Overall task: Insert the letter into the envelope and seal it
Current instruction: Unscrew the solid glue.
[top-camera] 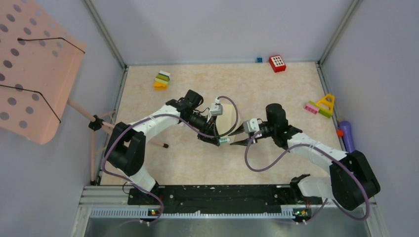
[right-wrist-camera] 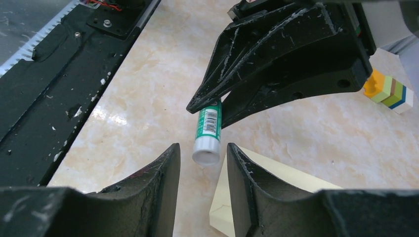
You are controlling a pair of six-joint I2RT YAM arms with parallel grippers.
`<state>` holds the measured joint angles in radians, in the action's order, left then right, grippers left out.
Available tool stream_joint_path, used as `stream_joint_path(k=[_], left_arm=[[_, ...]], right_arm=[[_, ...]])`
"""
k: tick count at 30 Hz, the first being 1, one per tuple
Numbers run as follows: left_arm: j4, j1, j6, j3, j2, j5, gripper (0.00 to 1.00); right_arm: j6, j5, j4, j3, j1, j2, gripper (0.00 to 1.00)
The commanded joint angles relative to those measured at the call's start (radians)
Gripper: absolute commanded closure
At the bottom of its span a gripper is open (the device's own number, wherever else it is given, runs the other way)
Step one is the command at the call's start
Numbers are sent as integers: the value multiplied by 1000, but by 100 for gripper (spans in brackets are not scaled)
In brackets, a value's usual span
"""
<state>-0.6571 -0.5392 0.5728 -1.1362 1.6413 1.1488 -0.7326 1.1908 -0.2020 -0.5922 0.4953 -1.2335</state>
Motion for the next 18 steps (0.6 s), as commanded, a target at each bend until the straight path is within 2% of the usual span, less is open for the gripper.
stream_joint_path(k=[1, 4, 11, 14, 18], left_arm=[[20, -3, 16, -35, -3, 41, 100], [26, -3, 10, -35, -7, 35, 100], [37, -3, -5, -36, -15, 24, 100], [44, -3, -11, -32, -22, 23, 100], [99, -4, -39, -13, -52, -21, 100]], right_arm=[[-69, 62, 25, -4, 15, 16, 63], [-110, 69, 98, -27, 17, 3, 67], [-52, 53, 70, -40, 23, -18, 77], [113, 9, -37, -37, 23, -35, 83], [348, -48, -101, -90, 23, -87, 84]])
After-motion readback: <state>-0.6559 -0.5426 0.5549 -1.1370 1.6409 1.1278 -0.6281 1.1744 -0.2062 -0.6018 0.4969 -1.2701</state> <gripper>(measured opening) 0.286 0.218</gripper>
